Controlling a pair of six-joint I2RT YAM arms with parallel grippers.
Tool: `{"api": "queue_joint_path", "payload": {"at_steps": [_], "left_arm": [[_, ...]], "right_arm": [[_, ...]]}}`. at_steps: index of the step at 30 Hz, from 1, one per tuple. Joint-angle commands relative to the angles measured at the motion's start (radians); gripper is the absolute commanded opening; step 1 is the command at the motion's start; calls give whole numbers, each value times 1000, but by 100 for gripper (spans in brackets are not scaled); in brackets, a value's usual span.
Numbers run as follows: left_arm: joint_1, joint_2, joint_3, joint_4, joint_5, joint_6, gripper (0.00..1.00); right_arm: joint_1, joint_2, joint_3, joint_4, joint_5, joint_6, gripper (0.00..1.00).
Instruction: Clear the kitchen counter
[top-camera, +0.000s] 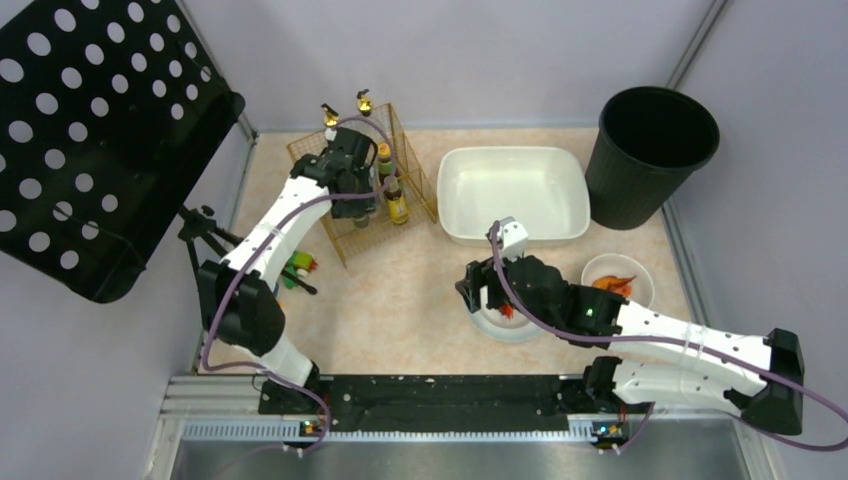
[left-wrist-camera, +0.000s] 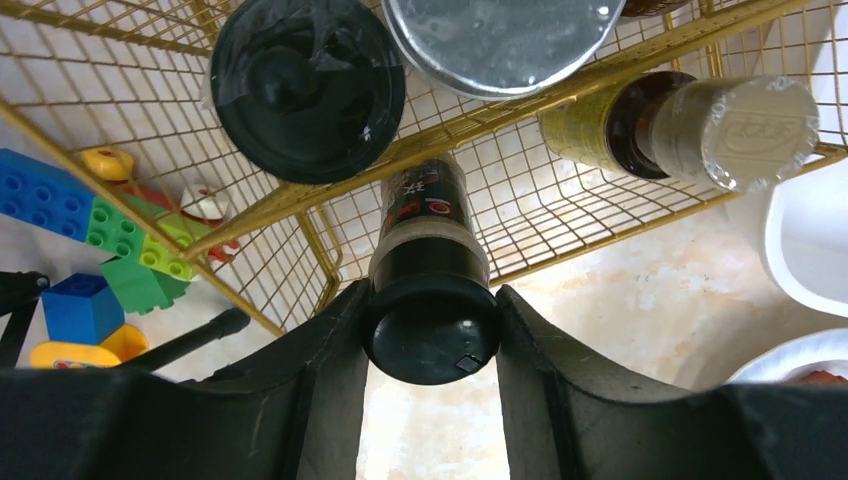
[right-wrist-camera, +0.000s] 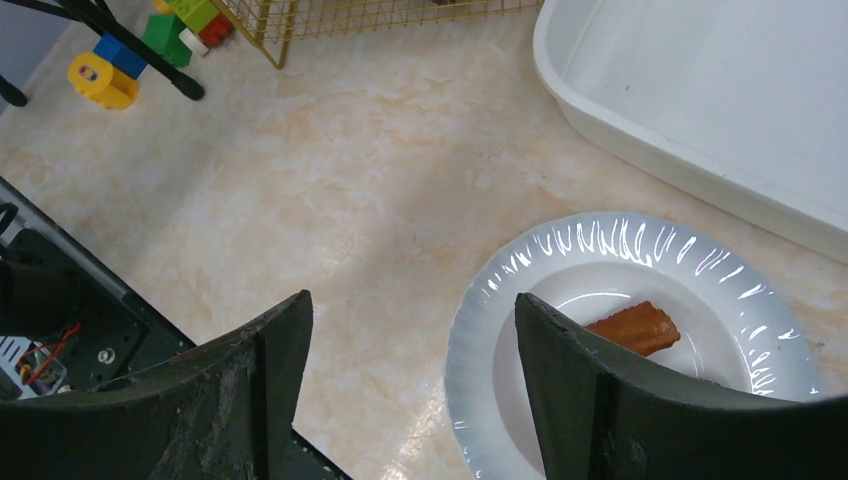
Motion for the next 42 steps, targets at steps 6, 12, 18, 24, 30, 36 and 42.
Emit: {"api": "queue_joint_path", "payload": {"at_steps": [6, 12, 18, 24, 30, 36, 42], "left_arm": [[18, 80, 31, 57, 61, 16, 0], [24, 111, 42, 45, 77, 15, 20], [24, 124, 48, 24, 90, 21, 47], [28, 116, 45, 16, 76, 30, 63], [33, 109, 56, 6, 81, 40, 69], [32, 52, 131, -72, 112, 53, 71], [32, -117, 86, -34, 180, 91, 74]], "right_arm": [[11, -3, 0, 7, 16, 11, 73], [11, 12, 5, 7, 23, 11, 73], [11, 20, 13, 7, 28, 15, 73], [11, 25, 22, -3, 32, 22, 73], [11, 25, 34, -14, 39, 26, 73], [11, 23, 81, -81, 69, 45, 75], [-23, -12, 106, -220, 97, 151, 76]]}}
